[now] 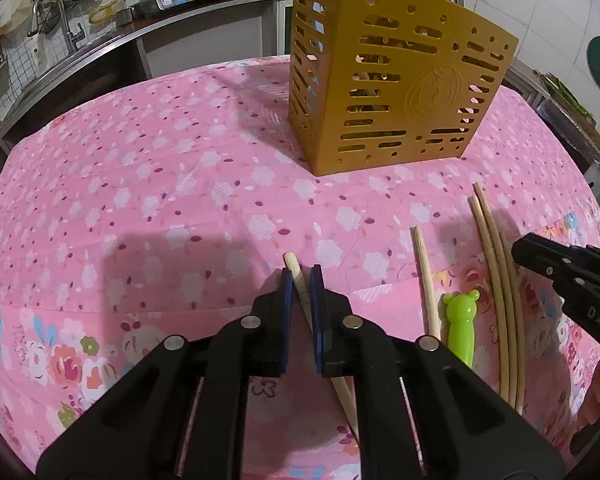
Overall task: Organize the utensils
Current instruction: 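Close the left tool on a wooden chopstick while the right tool closes on another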
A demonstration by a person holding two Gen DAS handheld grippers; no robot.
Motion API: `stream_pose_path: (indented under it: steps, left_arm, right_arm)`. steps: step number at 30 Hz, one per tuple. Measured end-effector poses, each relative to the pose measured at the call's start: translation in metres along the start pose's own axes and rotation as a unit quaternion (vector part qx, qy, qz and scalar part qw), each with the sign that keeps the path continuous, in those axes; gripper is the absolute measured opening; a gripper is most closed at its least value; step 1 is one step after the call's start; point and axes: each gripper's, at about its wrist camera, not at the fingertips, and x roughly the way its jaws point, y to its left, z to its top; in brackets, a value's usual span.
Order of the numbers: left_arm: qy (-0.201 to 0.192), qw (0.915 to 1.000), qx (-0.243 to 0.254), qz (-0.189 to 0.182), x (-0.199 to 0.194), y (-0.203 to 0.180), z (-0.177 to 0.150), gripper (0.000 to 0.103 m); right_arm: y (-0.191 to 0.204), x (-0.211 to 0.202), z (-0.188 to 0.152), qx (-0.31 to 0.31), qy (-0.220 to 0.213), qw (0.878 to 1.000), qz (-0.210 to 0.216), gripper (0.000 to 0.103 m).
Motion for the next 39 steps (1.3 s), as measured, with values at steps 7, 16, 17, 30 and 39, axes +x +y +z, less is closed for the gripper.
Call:
stream_pose_path:
  steps: [7, 16, 17, 30, 39]
  left_arm:
    - [0.012, 0.9999, -0.009, -0.001, -0.003, 0.011, 0.001, 0.008]
    - [0.027, 0.9994, 0.004, 0.020, 0.004, 0.003, 0.005, 0.008]
    - [0.028, 0.9994, 0.002, 0.019, 0.004, 0.004, 0.006, 0.008]
    - [0.008, 0.9998, -0.013, -0.010, -0.011, 0.004, 0.008, 0.007]
    - [0.016, 0.9998, -0.004, 0.014, -0.010, 0.001, 0.003, 0.008]
  right_arm:
    - [0.005, 0.006, 0.005, 0.019, 0.020, 1.000, 0.013, 0.012]
    - [0.020, 0.021, 0.011, 0.015, 0.042, 0.999, 0.007, 0.015]
    - [0.020, 0.020, 0.010, 0.011, 0.039, 0.999, 0.005, 0.014]
    - [-0.013, 0.001, 0.013, 0.044, 0.021, 0.998, 0.044, 0.000]
    - [0.001, 0.009, 0.013, 0.020, 0.028, 0.999, 0.034, 0.004]
